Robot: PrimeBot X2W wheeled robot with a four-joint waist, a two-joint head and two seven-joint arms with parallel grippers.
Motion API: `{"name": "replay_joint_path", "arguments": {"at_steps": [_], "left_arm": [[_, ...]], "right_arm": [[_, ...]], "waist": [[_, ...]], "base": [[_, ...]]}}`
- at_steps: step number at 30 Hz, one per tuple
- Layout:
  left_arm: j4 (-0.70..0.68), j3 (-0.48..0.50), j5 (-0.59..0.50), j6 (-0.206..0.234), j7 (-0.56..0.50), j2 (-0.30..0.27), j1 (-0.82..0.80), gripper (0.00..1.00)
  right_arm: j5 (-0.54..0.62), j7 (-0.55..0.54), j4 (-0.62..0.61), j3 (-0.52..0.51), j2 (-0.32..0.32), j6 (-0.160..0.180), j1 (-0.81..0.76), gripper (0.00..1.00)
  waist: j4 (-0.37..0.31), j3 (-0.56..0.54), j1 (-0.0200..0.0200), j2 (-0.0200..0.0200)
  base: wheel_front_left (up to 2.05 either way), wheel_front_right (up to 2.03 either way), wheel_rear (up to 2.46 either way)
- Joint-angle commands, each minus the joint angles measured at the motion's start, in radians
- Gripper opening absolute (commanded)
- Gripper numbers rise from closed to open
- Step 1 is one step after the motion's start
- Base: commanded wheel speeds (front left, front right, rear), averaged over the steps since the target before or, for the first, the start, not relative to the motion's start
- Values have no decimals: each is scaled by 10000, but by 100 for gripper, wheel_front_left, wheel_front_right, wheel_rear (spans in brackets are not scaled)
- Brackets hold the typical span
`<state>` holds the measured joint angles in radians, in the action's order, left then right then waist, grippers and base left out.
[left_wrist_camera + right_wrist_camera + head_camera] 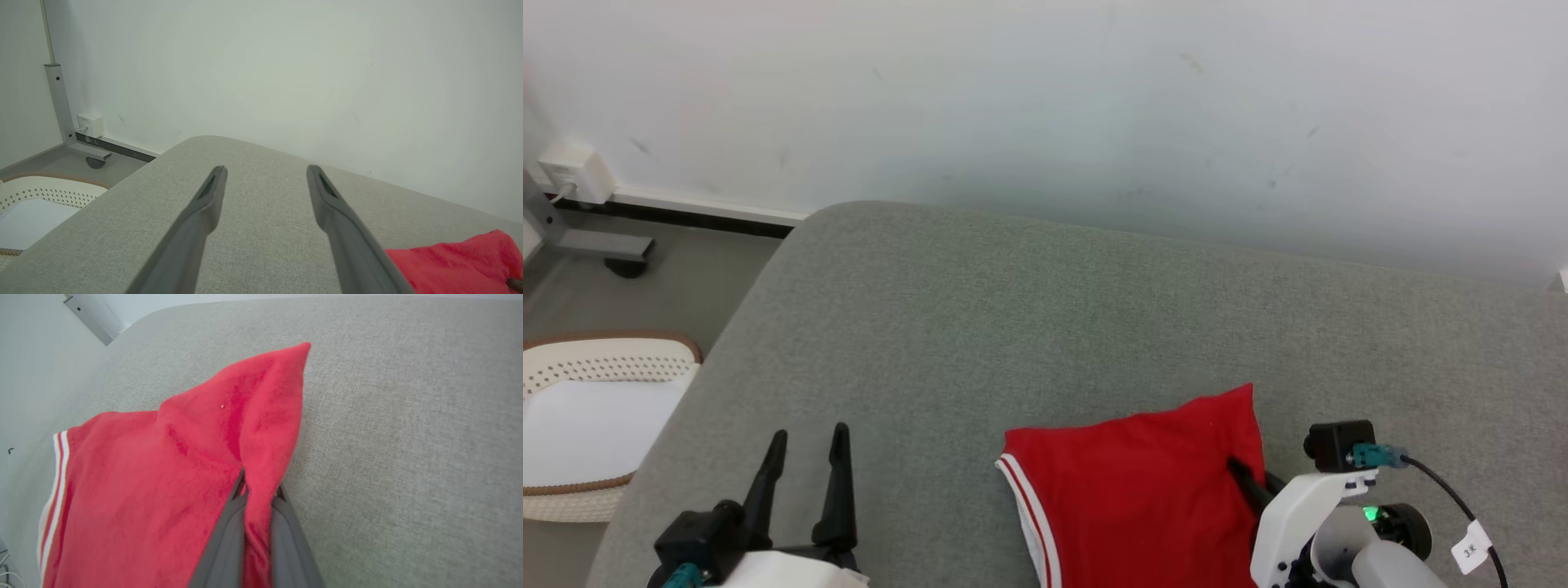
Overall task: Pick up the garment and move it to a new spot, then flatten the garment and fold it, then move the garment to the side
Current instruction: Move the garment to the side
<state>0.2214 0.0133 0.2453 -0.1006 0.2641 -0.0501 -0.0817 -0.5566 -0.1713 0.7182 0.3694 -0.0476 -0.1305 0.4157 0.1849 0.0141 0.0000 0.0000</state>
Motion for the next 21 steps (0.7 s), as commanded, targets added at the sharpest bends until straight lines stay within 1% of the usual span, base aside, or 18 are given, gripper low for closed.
{"name": "replay_joint_path", "arguments": {"at_steps": [1, 7, 15, 21], "left_arm": [[-48, -37, -193, -21, -6, -22, 52, 100], [-189, -203, -67, -26, -6, -21, -148, 100], [-310, -577, -167, 3, -8, -23, -379, 100], [-252, -890, -279, -45, -8, -26, -569, 100]], "right_arm": [[93, 107, -68, -154, -60, 1, 240, 0], [497, 373, -485, -833, -227, 1, 657, 0], [725, 449, -1474, -1654, -523, 1, 708, 0], [611, 492, -2319, -2214, -719, 1, 385, 0]], "waist": [[-105, -18, 0, 0], [-726, 13, 0, 0], [-2149, 253, 0, 0], [-3147, 405, 0, 0]], "base": [[0, 0, 0], [0, 0, 0], [0, 0, 0], [0, 0, 0]]}}
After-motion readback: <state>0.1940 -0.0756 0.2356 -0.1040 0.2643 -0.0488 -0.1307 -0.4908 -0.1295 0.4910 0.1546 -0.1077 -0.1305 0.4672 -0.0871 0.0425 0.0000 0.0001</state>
